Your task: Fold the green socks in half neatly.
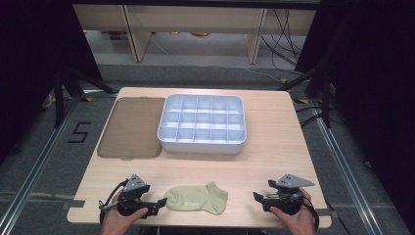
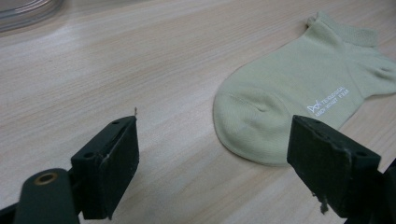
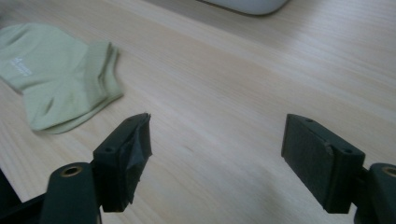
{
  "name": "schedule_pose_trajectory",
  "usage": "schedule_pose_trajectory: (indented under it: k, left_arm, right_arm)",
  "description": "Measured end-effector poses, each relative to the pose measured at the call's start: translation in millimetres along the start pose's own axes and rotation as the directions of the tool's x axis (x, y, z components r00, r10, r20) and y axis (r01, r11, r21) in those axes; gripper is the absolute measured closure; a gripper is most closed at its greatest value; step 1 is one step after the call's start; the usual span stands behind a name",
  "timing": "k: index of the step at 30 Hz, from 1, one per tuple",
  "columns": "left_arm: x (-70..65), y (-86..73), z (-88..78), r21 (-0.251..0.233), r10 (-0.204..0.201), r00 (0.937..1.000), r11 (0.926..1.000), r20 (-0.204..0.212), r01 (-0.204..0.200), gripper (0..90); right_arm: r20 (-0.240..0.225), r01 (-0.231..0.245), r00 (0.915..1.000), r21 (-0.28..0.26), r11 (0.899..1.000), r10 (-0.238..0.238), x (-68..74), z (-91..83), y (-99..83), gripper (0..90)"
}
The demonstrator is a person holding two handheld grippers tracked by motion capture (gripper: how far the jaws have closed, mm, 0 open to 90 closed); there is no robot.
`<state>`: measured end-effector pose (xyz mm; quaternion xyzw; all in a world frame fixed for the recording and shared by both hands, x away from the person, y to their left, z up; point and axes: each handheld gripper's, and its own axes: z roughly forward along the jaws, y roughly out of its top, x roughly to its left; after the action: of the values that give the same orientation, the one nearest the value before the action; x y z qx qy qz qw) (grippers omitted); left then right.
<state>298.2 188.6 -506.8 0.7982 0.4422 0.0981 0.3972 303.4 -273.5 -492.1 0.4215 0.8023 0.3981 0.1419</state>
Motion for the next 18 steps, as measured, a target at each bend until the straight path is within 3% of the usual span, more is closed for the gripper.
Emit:
schedule_pose_trajectory:
  k: [2, 3, 6, 7, 8, 11, 13, 17, 18]
  left_arm:
    - [-0.6, -0.1, 0.3, -0.006, -0.005, 1.0000, 1.0000, -0.005, 0.005, 16.2]
    - [-0.1, 0.3, -1.6, 0.009, 0.012, 0.9999, 0.9999, 0.006, -0.012, 16.2]
    - [-0.9, 0.2, -2.2, 0.018, 0.009, 0.9999, 0.9998, 0.006, -0.009, 16.5]
    - [-1.5, 0.2, -2.8, 0.032, 0.009, 0.9999, 0.9994, 0.006, -0.009, 17.3]
    - [-2.4, -0.4, -2.0, 0.023, 0.004, 1.0000, 0.9997, 0.004, -0.004, 18.7]
    - [-3.9, -0.2, -3.7, 0.040, 0.010, 0.9999, 0.9992, 0.009, -0.010, 20.9]
    - [-5.8, -0.4, -4.0, 0.026, -0.002, 1.0000, 0.9997, 0.007, 0.001, 22.9]
    - [-8.9, -1.1, -4.6, 0.037, -0.001, 1.0000, 0.9993, -0.007, 0.001, 25.4]
    - [-8.4, -1.5, -3.2, 0.028, 0.001, 0.9999, 0.9996, 0.010, -0.002, 27.4]
  right_arm:
    - [-0.016, -0.015, 0.9998, 0.004, 1.000, 0.015, 5.0, 0.5, 0.7, 26.7]
    - [-0.019, 0.012, 0.9997, -0.004, 1.000, -0.012, 6.2, 1.6, 1.5, 28.0]
    - [-0.037, 0.057, 0.9977, -0.001, 0.998, -0.057, 12.8, 2.1, 4.8, 32.0]
    - [-0.038, 0.050, 0.9980, 0.002, 0.999, -0.050, 15.8, 1.6, 5.4, 33.0]
    - [-0.039, 0.077, 0.9962, -0.014, 0.997, -0.078, 15.8, 1.9, 6.4, 33.4]
    - [-0.076, 0.091, 0.9928, -0.024, 0.996, -0.092, 18.9, 1.0, 7.9, 37.5]
    - [-0.094, 0.093, 0.9909, -0.029, 0.995, -0.096, 18.7, 1.1, 8.6, 38.5]
    - [-0.076, 0.099, 0.9919, -0.039, 0.994, -0.101, 20.2, 0.4, 8.4, 39.5]
    - [-0.071, 0.089, 0.9933, -0.039, 0.995, -0.091, 21.1, -0.4, 8.4, 39.5]
